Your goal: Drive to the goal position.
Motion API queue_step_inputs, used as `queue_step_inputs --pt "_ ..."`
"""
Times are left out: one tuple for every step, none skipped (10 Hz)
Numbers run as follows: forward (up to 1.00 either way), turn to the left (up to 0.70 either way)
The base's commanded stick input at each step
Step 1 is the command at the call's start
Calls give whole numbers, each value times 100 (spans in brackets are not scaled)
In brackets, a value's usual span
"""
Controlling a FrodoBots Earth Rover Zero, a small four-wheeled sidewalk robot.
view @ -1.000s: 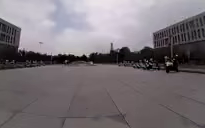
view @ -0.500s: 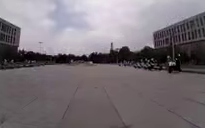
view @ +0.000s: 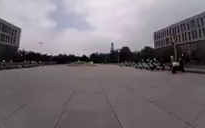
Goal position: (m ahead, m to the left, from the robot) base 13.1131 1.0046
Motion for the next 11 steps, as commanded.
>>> queue_step_inputs --pt "70 0" --pt "70 0" --pt "70 0" --pt "70 0" --pt "70 0" --pt "70 0" --pt "70 0" --pt "70 0" --pt "70 0" --pt "70 0" --pt "70 0"
